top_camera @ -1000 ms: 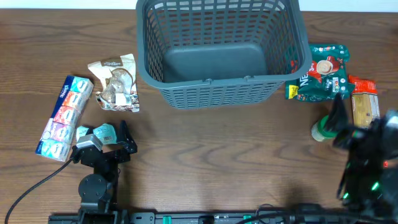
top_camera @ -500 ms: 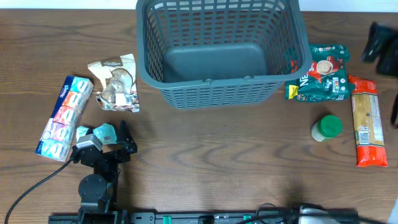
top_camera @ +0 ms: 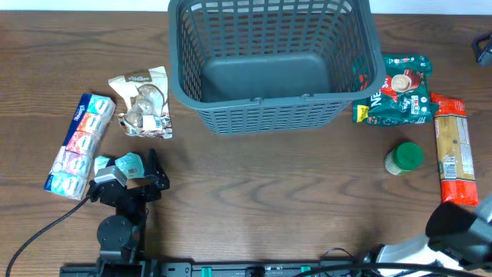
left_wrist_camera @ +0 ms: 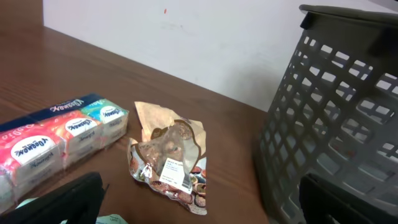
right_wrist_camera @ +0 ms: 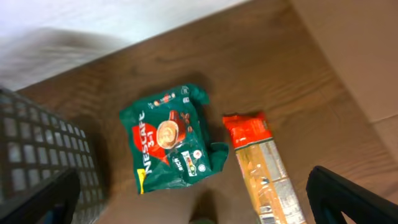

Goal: Pack container
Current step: 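Raise the right gripper and move it over the green Nescafé bag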

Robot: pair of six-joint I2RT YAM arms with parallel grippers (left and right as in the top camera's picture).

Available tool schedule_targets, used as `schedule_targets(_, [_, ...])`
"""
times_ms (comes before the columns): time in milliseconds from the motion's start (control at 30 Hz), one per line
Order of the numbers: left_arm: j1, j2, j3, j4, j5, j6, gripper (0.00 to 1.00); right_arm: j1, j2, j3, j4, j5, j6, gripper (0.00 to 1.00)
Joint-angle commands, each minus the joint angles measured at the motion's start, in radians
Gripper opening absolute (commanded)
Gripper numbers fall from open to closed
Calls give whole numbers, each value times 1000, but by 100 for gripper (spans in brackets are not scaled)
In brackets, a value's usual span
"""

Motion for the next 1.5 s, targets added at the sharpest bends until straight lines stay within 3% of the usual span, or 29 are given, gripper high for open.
schedule_targets(0, [4, -6, -19, -13, -5, 2, 98, -11, -8, 11, 0, -76, 6, 99])
schedule_targets(200, [4, -6, -19, -13, -5, 2, 99, -14, -5, 11, 1, -64, 4, 99])
schedule_targets(367, [4, -6, -19, -13, -5, 2, 98, 1, -2, 7, -3, -60, -162, 99])
schedule_targets(667, [4, -6, -19, -13, -5, 2, 98, 69, 129, -4, -53, 40, -306, 99])
schedule_targets(1167, [4, -6, -19, -13, -5, 2, 98, 206, 423, -4, -22, 137, -319, 99])
schedule_targets(1467, [4, -6, -19, -13, -5, 2, 99, 202, 513, -4, -14, 216, -213, 99])
